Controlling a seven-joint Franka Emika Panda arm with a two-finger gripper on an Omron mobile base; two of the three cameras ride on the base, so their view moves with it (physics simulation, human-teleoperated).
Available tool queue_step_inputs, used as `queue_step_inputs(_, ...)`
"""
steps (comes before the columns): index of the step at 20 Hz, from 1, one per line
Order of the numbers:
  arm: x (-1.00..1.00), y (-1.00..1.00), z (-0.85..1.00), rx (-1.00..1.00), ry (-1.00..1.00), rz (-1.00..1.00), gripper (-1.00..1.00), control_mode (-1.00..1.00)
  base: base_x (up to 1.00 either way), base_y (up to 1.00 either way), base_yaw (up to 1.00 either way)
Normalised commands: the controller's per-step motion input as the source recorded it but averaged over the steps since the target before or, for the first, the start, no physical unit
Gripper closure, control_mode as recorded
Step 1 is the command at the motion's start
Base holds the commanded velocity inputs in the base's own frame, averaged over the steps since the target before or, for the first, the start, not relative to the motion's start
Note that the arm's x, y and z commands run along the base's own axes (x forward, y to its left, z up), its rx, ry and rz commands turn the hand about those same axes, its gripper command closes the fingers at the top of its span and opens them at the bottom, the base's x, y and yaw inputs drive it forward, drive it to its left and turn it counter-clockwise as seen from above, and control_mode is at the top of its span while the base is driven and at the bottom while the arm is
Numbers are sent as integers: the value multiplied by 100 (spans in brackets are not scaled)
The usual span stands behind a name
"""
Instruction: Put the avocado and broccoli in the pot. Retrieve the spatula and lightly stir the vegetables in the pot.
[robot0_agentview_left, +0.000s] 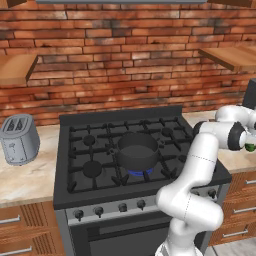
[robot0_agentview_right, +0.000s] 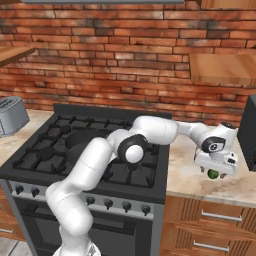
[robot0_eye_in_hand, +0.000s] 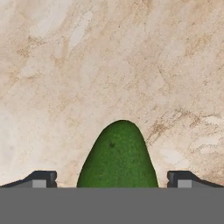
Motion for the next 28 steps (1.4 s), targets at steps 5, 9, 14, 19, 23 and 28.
queue_step_inputs(5, 0, 0, -5, 0, 0, 0, -100, -100, 0, 0, 0)
queue_step_inputs(9, 0, 0, 0, 0, 0, 0, 100, -100, 0, 0, 0)
queue_step_inputs(14, 0, 0, 0, 0, 0, 0, 100, -100, 0, 0, 0)
queue_step_inputs(19, -13, 5, 0, 0, -4, 0, 100, -100, 0, 0, 0)
queue_step_inputs(23, -67, 57, 0, -2, -25, 0, 100, -100, 0, 0, 0)
queue_step_inputs(28, -81, 75, 18, -8, -18, 0, 100, -100, 0, 0, 0)
